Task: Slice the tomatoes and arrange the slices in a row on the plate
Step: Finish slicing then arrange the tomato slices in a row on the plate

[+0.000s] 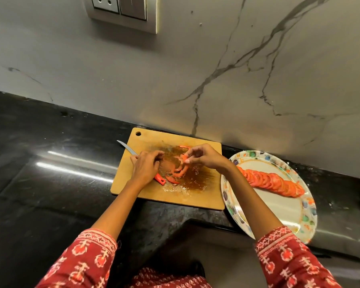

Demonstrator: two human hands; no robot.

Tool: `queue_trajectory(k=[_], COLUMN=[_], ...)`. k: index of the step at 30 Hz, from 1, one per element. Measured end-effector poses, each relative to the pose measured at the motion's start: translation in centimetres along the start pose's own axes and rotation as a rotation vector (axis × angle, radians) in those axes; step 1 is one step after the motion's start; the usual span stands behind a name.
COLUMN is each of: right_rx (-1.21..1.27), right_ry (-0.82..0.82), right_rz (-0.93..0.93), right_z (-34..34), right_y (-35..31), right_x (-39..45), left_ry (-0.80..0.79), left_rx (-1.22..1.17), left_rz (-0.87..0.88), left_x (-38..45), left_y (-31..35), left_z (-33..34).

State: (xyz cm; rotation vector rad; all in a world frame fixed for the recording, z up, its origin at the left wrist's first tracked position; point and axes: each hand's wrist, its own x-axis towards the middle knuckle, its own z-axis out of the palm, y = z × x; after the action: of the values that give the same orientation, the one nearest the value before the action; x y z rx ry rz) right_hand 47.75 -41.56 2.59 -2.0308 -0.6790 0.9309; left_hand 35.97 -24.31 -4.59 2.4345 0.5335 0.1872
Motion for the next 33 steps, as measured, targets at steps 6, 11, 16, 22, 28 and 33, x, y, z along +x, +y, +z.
queue_trajectory(k=[6, 11, 16, 22, 28, 33], right_rx=[-0.215, -0.301, -0.325, -0.210, -0.324, -0.541], right_ry=[0.265, 0.477, 0.466, 0.350, 0.591, 0.359], right_rz=[0.144, 0.283, 0.377, 0.167, 0.257, 0.212], right_z=[2.5, 3.9, 5.7, 5.1, 1.2, 1.6], right_y=[0.6, 1.2, 0.1, 0.2, 1.8, 2.2], right_x=[2.3, 3.1, 3.6, 3.9, 2.6, 3.5], left_ry=[-0.014, 0.021, 0.020, 0.072, 0.117, 0.107], left_rx=[-0.077, -0.097, -0.118, -0.118, -0.095, -0.075], left_rz=[0.022, 0.032, 0.029, 0.018, 0.000, 0.012], left_x=[0.1, 0.3, 0.5, 0.5, 0.3, 0.1], left_y=[0.3, 0.0, -0.3, -0.5, -1.0, -0.9], left_z=[-0.4, -0.8, -0.8, -0.7, -0.9, -0.6])
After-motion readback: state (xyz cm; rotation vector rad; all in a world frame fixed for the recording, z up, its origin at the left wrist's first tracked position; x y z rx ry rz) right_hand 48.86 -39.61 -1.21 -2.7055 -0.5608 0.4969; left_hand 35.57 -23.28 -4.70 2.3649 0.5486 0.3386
